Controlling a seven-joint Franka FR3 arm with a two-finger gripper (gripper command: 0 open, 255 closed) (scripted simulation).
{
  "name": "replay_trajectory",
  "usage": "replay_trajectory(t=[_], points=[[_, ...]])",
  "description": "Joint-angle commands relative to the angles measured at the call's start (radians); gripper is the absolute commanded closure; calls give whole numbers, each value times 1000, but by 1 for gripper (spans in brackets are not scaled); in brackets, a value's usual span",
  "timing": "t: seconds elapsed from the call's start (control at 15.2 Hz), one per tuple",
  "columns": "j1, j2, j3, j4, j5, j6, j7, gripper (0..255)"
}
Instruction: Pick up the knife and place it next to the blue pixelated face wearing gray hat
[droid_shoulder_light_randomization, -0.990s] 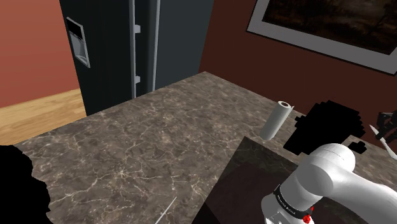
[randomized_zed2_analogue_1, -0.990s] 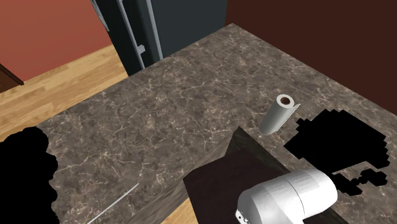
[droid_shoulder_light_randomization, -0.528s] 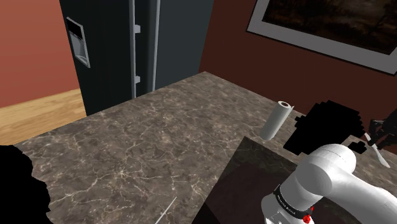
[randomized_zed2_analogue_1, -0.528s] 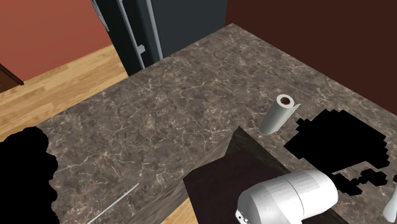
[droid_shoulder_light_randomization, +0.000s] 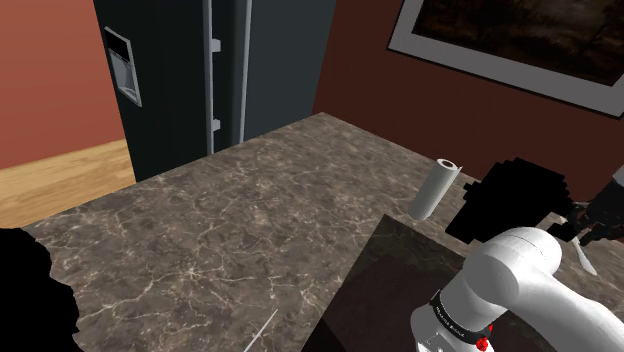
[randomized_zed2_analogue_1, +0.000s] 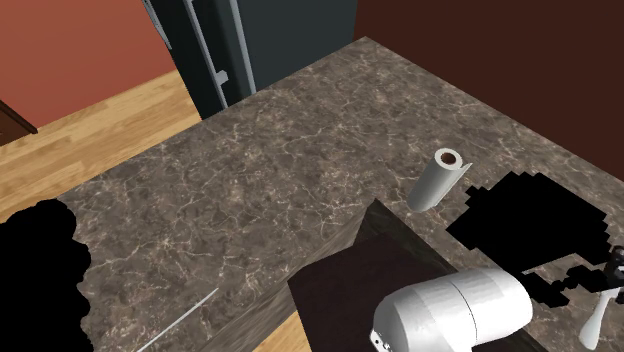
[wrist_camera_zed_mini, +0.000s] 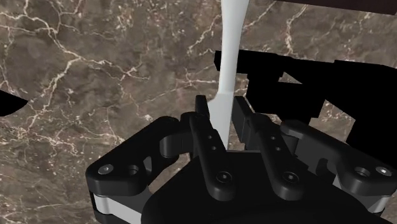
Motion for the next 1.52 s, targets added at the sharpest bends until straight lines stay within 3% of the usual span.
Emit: replay_trajectory(t=[0.0, 1.45], points=[[-13, -25, -20, -27, -21, 4, -3, 255], [-311, -46, -344, -274, -242, 239, -141, 255]])
